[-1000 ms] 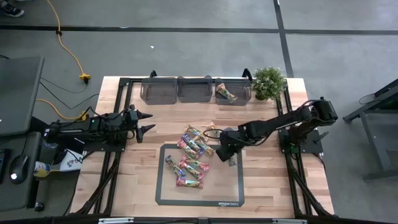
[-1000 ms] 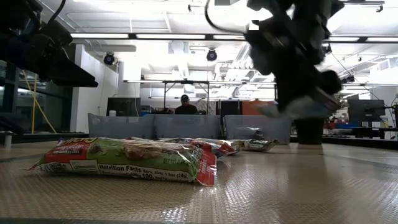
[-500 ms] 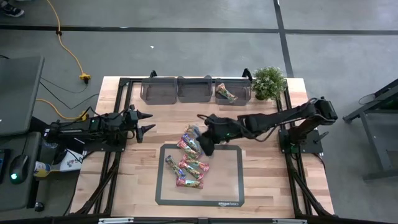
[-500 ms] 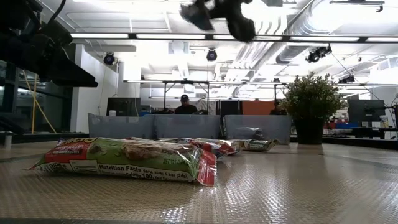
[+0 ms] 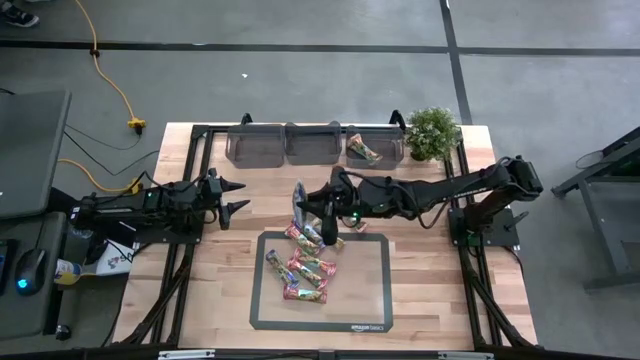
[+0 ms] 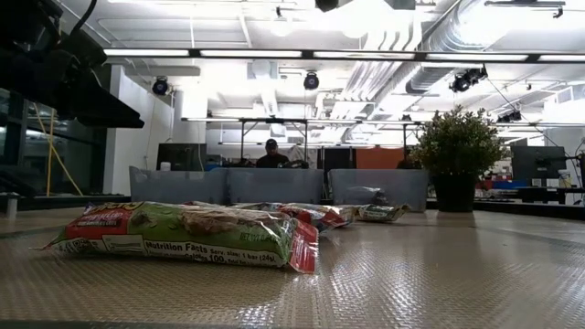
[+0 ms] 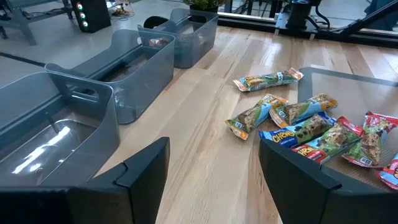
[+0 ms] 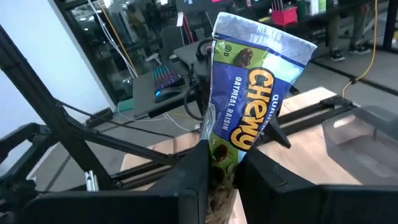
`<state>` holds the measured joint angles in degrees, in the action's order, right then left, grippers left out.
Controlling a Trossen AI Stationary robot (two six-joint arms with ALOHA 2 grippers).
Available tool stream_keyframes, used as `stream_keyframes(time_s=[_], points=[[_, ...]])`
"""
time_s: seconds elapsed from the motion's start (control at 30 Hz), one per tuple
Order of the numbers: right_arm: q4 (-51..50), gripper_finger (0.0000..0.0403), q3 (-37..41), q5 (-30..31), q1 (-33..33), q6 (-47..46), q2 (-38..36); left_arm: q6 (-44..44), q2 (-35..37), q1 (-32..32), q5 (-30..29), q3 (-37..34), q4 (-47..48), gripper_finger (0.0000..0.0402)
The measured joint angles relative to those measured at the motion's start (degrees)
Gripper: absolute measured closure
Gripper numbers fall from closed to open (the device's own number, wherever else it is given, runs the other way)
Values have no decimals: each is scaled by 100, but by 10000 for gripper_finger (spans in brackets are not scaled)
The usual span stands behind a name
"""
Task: Pick and place Granola Bars by type
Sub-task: Put the blue granola bar into the middle black bin
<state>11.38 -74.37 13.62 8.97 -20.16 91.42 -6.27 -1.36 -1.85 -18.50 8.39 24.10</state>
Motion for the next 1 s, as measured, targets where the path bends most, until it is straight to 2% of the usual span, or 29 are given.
stream_keyframes(time_s=[0.53,0.73,1.0], points=[[328,356,-94,239,-115,230,0,0,-1,-1,0,-1,1,159],[-47,361,-749,308,-311,742,0,1,-1,-1,0,-1,0,159],[-869,361,-1948,853,-923,1157,156,0,-1,-1,0,0,-4,159]])
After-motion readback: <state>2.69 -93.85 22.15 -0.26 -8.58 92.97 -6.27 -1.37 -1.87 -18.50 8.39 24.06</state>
